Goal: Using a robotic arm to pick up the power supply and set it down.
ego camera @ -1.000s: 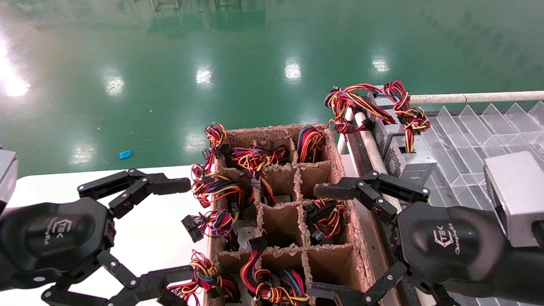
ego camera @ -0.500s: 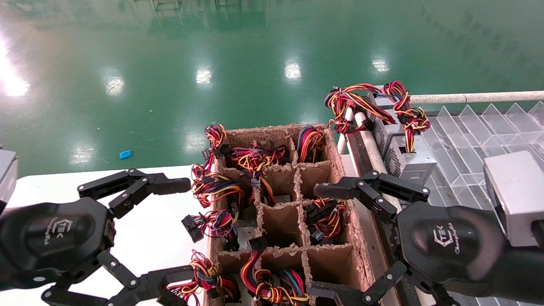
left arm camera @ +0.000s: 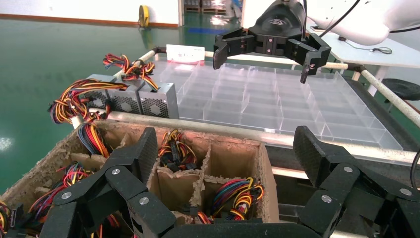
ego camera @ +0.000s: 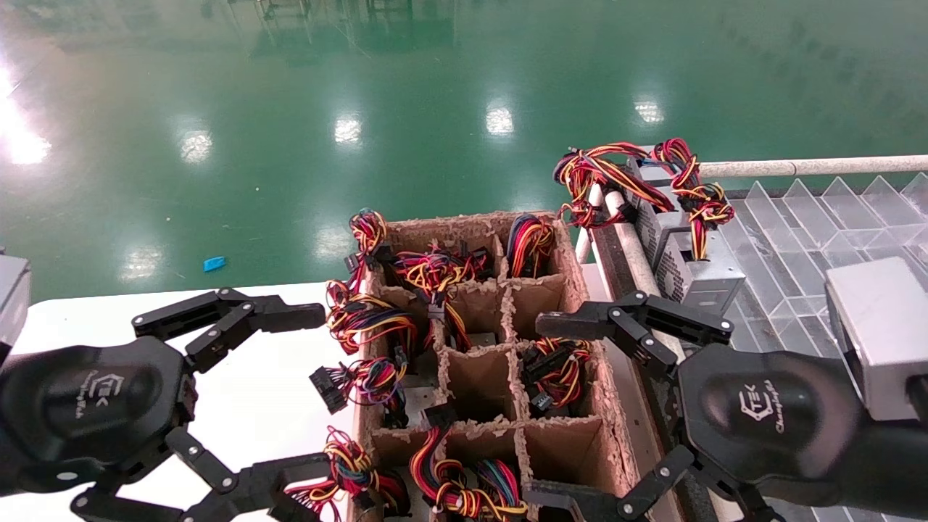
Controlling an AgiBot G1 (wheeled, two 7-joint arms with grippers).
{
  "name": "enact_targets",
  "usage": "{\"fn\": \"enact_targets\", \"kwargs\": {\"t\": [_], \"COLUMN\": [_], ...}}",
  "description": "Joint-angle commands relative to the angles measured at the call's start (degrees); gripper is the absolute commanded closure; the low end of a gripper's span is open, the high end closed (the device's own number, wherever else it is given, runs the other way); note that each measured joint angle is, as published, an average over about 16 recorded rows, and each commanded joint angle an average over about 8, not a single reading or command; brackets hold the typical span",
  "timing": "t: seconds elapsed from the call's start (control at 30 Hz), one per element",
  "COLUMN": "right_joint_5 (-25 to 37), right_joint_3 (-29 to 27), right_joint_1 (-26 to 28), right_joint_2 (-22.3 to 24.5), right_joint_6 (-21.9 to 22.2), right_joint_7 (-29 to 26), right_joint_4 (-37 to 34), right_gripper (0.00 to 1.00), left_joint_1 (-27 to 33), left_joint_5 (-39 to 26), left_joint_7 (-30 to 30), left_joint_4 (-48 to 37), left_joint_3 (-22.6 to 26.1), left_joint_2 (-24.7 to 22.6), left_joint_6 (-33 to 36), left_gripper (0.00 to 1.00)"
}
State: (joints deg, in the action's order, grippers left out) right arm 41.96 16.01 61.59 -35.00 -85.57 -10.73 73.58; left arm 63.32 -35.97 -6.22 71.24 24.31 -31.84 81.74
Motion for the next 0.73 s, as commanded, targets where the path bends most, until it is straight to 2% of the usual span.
{"fn": "enact_targets", "kwargs": {"t": [0.03, 0.73], "right_joint_5": [0.0, 0.0], "right_joint_3": [0.0, 0.0], "right_joint_1": [0.0, 0.0], "right_joint_2": [0.0, 0.0], "right_joint_6": [0.0, 0.0], "right_joint_7": [0.0, 0.0], "right_joint_4": [0.0, 0.0], "right_gripper": [0.0, 0.0], "left_joint_1": [0.0, 0.0], "left_joint_5": [0.0, 0.0], "left_joint_7": [0.0, 0.0], "left_joint_4": [0.0, 0.0], "left_joint_3": [0.0, 0.0], "left_joint_2": [0.0, 0.0], "left_joint_6": [0.0, 0.0], "left_gripper": [0.0, 0.0]}}
